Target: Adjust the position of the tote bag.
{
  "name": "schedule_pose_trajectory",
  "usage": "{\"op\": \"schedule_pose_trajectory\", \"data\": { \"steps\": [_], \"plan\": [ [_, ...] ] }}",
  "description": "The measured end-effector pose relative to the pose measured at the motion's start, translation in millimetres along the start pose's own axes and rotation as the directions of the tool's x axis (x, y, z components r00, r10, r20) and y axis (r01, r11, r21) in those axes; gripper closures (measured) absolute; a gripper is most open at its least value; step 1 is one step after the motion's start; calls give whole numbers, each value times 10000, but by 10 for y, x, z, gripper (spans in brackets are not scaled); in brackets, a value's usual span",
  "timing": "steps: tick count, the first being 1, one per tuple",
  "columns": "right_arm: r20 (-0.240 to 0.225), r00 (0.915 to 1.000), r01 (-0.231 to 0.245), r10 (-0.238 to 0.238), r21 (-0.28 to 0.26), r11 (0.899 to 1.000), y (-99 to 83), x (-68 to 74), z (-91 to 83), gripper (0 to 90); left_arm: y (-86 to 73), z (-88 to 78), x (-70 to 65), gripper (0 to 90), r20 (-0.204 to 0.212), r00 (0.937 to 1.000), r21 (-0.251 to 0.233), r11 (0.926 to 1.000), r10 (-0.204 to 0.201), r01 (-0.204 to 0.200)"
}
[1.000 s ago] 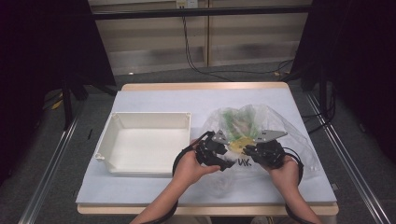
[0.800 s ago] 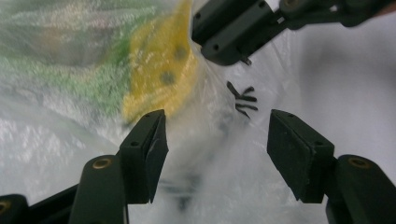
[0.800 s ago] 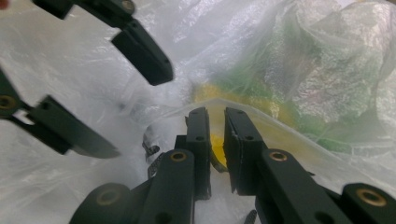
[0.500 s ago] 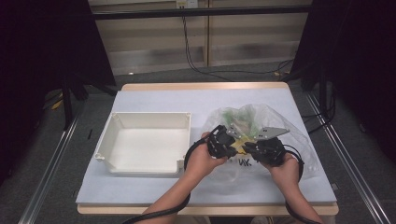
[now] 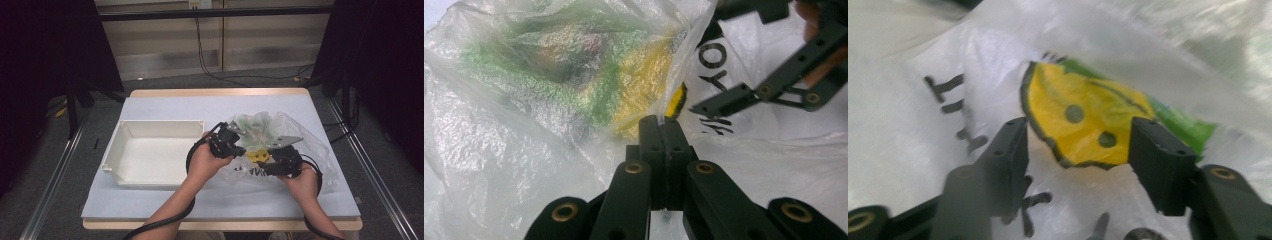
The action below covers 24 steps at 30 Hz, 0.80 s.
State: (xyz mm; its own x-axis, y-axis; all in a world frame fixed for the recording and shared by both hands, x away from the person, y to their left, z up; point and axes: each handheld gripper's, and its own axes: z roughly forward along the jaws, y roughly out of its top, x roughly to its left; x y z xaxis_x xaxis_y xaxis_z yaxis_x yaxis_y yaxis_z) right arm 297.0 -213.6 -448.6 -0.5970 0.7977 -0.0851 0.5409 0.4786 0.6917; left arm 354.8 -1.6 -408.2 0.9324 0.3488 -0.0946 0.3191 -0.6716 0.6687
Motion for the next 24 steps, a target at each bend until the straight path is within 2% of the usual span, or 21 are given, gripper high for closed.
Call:
{"op": "schedule_pose_trajectory", "data": {
  "steps": [1,5,7,11,12,13,15,19,22,23,24],
  "plan": [
    [125,9999,106,-105,-78,9999,17,-12,15,330,0,-2,9,900,11,10000,26,10000,47,-47],
    [323,9993,-195,201,-188,9996,49,-89,71,299,0,-3,29,900,79,10000,36,10000,36,-36],
    [606,9981,67,-70,58,10000,52,-103,154,297,-3,10,28,900,51,10000,96,9999,46,-46],
    [323,9992,-251,231,619,9978,7,-151,332,331,-21,32,55,900,141,9999,321,9994,96,-101],
    [296,9995,-161,137,813,9966,-10,-140,371,356,-27,38,63,900,159,9998,371,9993,91,-97],
    [198,9998,-36,22,693,9976,-29,-140,388,381,-34,48,64,900,196,9998,349,9994,-7,0],
    [85,9990,-445,441,665,9968,-37,-159,390,392,-36,55,73,900,168,9999,439,9990,13,-21],
    [-314,9943,-1002,1020,554,9934,-56,-190,395,563,-29,51,71,900,156,9999,314,9995,-63,58],
    [-399,9924,-1146,1165,469,9923,-72,-190,377,842,-25,36,59,900,143,9999,368,9993,17,-22],
    [-465,9929,-1076,1097,452,9932,-74,-190,376,888,-26,34,50,900,151,9998,246,9997,-88,84],
    [-384,9915,-1227,1246,496,9912,-75,-179,371,899,-25,27,44,900,139,9999,280,9996,-91,87]
  ]
}}
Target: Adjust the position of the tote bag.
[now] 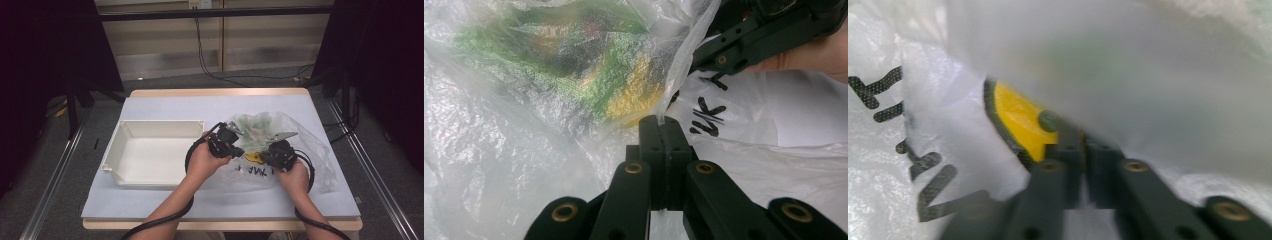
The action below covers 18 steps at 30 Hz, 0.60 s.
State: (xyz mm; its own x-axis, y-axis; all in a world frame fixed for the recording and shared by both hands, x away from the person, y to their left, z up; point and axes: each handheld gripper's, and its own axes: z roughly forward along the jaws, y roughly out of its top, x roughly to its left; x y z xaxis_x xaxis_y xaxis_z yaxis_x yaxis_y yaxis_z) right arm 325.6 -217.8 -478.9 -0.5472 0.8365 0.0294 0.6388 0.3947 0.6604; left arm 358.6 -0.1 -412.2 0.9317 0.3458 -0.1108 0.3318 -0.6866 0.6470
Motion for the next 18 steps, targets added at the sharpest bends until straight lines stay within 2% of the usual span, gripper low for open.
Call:
{"op": "schedule_pose_trajectory", "data": {
  "steps": [2,3,4,5,9,11,15,17,18],
  "plan": [
    [-79,9999,-115,116,137,9998,3,8,-17,900,5,-20,-8,900,0,10000,-44,10000,10,-10],
    [-119,9999,-11,14,191,9998,-4,14,-30,900,6,-35,-9,900,28,10000,13,10000,42,-42],
    [-342,9994,-82,89,214,9997,-19,22,-48,900,11,-44,-11,900,-1,10000,-32,10000,48,-48],
    [-483,9988,-8,21,259,9997,-40,38,-72,900,18,-58,-6,900,27,9999,4,9999,120,-120],
    [-886,9958,256,-230,279,9993,-155,132,-178,900,50,-98,20,900,-42,10000,-115,9999,-5,5],
    [-1108,9928,487,-453,286,9984,-231,181,-247,900,65,-119,49,900,-147,9999,-131,9999,33,-35],
    [-1152,9868,1189,-1137,390,9921,-317,264,-351,900,87,-152,85,900,-246,9996,-212,9997,-162,157],
    [-1137,9854,1324,-1266,444,9902,-354,288,-392,900,99,-161,114,900,-301,9995,-182,9998,-66,60],
    [-1270,9826,1412,-1352,391,9892,-374,292,-404,900,105,-159,130,900,-335,9994,-164,9999,-13,8]
  ]
}}
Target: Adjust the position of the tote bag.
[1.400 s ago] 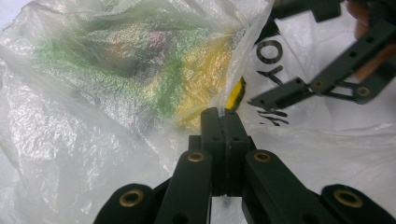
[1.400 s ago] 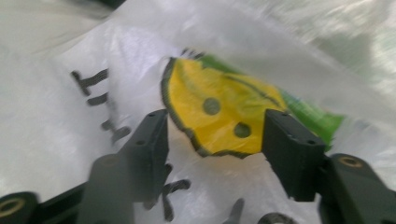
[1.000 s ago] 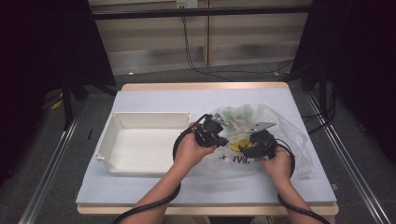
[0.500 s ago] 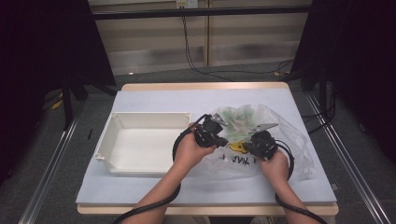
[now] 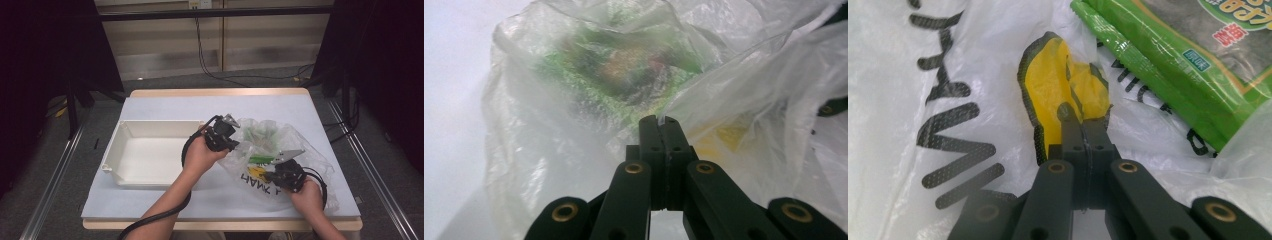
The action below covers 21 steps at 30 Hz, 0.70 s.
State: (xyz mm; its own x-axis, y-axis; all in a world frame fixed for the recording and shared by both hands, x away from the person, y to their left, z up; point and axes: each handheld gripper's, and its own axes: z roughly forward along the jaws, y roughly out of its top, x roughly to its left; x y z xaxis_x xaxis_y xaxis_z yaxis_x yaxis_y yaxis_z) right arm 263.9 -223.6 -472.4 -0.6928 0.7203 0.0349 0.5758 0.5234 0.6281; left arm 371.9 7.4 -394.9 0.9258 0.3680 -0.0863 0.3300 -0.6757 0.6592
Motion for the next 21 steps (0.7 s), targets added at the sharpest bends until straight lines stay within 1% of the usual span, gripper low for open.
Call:
{"op": "schedule_pose_trajectory", "data": {
  "steps": [1,2,3,4,6,7,8,9,10,11,12,13,15,18,19,20,21],
  "plan": [
    [-12,10000,3,-3,-15,10000,-17,15,-12,900,5,2,18,900,-26,10000,46,10000,-59,59],
    [75,10000,65,-65,6,10000,-30,26,-26,900,10,5,41,900,-9,10000,48,10000,-58,58],
    [-13,9999,119,-119,-62,9999,-42,31,-31,900,15,9,58,900,-74,9999,82,9999,-108,108],
    [-39,9999,108,-108,-36,9999,-53,45,-39,900,23,8,85,900,-105,9999,137,9999,-61,63],
    [30,9998,183,-183,-45,9998,-61,61,-46,900,35,11,125,900,-143,9997,106,9998,-172,174],
    [59,9993,359,-359,-42,9993,-63,67,-47,900,41,11,145,900,-179,9996,104,9997,-224,226],
    [198,9993,328,-328,11,9995,-62,85,-50,900,45,8,178,900,-204,9997,29,9999,-165,166],
    [208,9989,412,-412,-5,9991,-61,82,-49,900,48,3,212,900,-207,9997,68,9999,-109,111],
    [204,9991,373,-373,4,9993,-62,85,-51,900,50,6,233,900,-259,9993,7,9996,-271,272],
    [202,9992,348,-348,-18,9994,-66,87,-52,900,54,-3,267,900,-323,9994,157,9998,-124,129],
    [52,9990,440,-440,-39,9990,-69,81,-52,900,56,1,290,900,-302,9994,99,9998,-197,200],
    [62,9988,493,-493,-60,9988,-73,81,-52,900,61,4,321,900,-332,9993,121,9998,-167,171],
    [36,9992,394,-394,-79,9992,-78,82,-54,900,70,10,381,900,-337,9992,134,9996,-230,234],
    [-3,9987,506,-506,-74,9987,-84,85,-59,900,90,34,463,900,-312,9985,60,9989,-458,460],
    [26,9981,611,-611,-115,9981,-86,84,-58,900,97,35,483,900,-317,9984,112,9988,-464,468],
    [87,9987,510,-509,-56,9987,-87,99,-62,900,110,34,520,900,-401,9986,242,9991,-352,362],
    [-16,9980,627,-627,-57,9980,-91,95,-65,900,115,47,538,900,-397,9980,143,9986,-494,500]
  ]
}}
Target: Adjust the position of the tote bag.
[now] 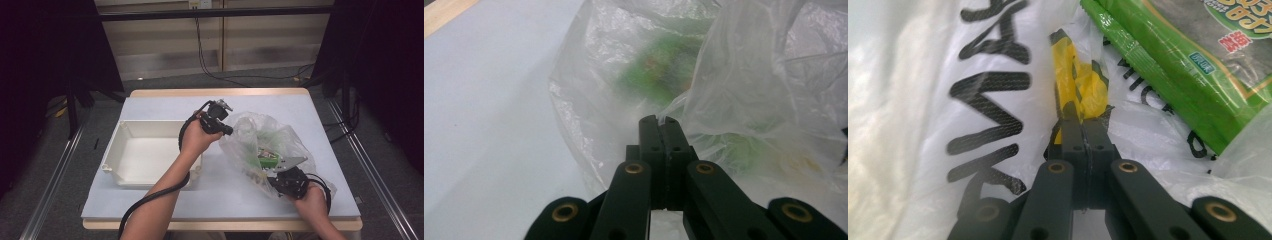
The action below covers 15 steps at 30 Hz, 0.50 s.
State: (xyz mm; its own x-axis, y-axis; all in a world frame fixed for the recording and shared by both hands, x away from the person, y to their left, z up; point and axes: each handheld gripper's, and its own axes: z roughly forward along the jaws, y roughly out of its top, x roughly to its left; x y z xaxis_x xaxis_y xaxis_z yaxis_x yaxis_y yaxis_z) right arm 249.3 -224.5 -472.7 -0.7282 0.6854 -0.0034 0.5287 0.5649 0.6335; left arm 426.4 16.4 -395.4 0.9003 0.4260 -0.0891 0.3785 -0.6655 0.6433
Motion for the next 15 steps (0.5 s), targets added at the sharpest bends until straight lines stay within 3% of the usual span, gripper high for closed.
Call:
{"op": "schedule_pose_trajectory", "data": {
  "steps": [3,6,15],
  "plan": [
    [-30,9999,-148,148,61,9999,-7,9,-15,900,21,17,65,900,-54,10000,115,9999,39,-38],
    [-61,10000,7,-6,100,9999,-9,19,-20,900,29,35,124,900,-124,9999,265,9996,81,-78],
    [-75,9999,113,-112,187,9998,-19,50,-37,900,1,93,264,900,-337,9991,316,9991,-271,282]
  ]
}}
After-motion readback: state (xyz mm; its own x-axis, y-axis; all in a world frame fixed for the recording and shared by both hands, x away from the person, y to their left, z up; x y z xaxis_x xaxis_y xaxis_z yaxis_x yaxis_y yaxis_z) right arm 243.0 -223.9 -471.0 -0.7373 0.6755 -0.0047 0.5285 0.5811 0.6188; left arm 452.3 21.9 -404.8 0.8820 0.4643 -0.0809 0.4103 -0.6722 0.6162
